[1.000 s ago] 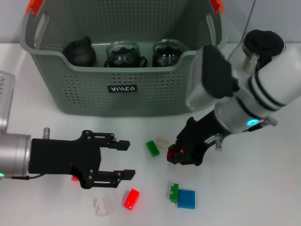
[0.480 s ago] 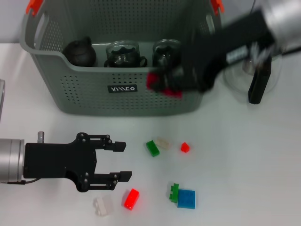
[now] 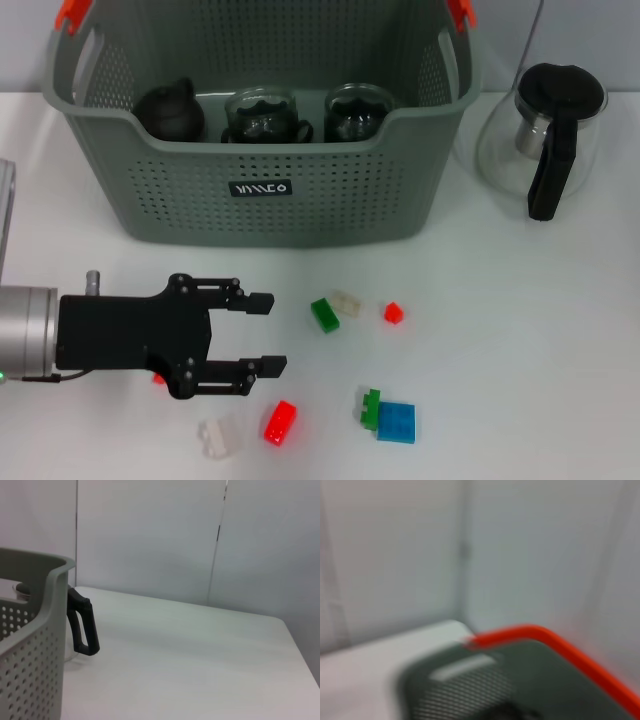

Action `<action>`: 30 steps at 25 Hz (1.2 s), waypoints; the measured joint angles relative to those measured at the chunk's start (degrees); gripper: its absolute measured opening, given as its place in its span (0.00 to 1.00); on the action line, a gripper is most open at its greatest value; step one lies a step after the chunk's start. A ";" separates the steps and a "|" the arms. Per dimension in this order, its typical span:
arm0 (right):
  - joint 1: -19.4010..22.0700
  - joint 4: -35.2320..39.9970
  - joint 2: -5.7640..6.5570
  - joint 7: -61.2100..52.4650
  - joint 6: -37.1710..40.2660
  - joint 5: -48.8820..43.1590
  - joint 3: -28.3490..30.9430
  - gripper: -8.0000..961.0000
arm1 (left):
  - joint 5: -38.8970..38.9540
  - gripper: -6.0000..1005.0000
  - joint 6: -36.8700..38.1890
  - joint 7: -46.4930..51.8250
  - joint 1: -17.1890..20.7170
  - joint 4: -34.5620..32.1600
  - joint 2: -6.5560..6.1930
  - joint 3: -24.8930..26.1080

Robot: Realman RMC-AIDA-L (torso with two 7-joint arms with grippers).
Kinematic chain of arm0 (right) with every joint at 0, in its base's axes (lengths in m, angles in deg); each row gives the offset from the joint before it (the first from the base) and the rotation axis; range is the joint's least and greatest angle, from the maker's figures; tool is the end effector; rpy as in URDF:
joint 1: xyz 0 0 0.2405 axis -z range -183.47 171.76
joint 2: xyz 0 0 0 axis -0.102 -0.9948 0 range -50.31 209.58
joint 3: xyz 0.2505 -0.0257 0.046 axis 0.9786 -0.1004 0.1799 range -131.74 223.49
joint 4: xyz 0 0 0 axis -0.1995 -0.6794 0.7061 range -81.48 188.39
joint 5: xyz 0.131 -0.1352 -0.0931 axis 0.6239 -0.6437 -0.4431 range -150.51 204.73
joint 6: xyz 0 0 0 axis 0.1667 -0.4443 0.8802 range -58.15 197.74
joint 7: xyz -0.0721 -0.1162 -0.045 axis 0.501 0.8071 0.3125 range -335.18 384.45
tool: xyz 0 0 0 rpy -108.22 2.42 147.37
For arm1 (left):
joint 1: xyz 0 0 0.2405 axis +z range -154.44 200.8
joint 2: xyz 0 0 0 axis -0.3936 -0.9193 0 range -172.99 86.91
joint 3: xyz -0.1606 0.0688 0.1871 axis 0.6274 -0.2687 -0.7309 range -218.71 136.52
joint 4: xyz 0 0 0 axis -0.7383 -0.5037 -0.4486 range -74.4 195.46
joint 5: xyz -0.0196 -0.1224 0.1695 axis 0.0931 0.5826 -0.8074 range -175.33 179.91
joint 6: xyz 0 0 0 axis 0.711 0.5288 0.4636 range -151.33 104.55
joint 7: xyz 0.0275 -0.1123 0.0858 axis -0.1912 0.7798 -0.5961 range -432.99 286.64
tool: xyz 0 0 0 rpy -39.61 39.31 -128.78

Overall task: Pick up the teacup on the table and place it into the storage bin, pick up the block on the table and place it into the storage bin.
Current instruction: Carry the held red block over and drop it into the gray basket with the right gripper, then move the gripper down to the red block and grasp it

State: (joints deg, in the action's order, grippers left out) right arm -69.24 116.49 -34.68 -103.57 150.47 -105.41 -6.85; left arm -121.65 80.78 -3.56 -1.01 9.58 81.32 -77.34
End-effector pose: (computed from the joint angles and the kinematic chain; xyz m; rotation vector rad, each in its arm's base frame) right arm 0.0120 0.4575 0.0710 -2.6703 0.3953 0.2794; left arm -0.2627 0.2765 0.0009 -2.9080 -0.3113 -0.6471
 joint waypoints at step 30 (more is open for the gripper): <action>13.76 10.44 -1.07 10.74 12.47 16.74 -5.10 0.75 | 0.36 0.67 -0.14 -0.14 -0.97 0.50 -0.18 0.11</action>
State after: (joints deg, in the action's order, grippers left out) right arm -55.48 126.93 -35.75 -92.83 162.94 -88.68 -11.95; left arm -121.29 80.64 -3.71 -1.99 10.08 81.14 -77.23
